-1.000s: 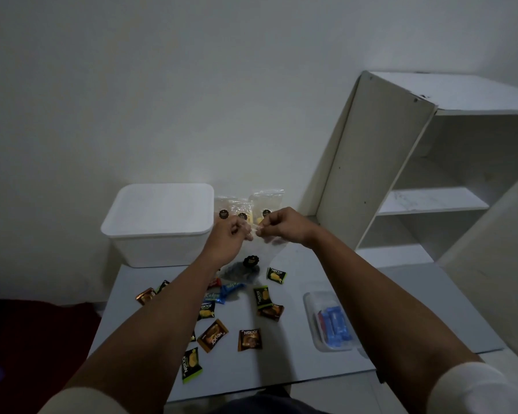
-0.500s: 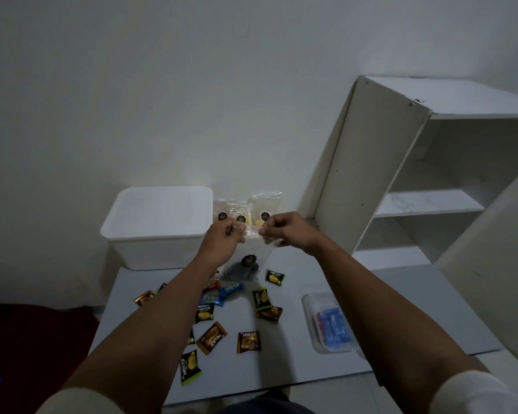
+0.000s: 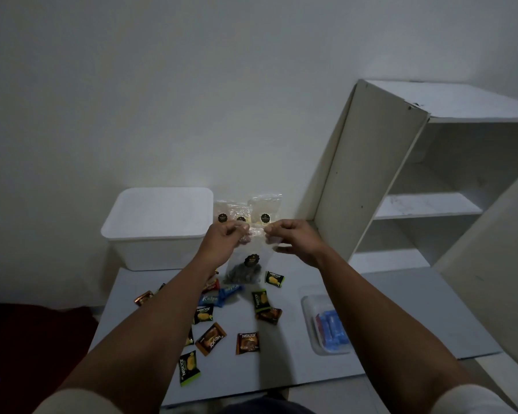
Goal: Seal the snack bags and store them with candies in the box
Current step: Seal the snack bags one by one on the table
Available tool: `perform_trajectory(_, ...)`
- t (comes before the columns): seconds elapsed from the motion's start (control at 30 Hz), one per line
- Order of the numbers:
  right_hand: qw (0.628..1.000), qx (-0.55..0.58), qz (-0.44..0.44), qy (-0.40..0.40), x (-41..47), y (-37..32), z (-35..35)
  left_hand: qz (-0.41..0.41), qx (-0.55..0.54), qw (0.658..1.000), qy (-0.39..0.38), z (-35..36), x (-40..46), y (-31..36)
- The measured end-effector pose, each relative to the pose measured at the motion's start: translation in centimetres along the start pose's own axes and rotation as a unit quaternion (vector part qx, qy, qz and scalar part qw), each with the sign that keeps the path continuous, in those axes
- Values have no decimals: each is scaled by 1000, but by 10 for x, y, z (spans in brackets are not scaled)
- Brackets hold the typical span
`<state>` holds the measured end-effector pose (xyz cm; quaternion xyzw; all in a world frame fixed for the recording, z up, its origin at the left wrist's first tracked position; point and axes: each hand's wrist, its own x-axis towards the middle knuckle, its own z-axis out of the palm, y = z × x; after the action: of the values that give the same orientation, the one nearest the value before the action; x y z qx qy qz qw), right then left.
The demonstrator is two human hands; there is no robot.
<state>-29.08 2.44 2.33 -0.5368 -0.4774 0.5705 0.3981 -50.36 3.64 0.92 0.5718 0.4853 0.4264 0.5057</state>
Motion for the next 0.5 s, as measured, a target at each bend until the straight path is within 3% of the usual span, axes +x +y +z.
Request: perform_trajectory(0.5, 997, 81, -8, 11, 0, 4, 5, -36, -48, 997, 40, -4, 5, -6)
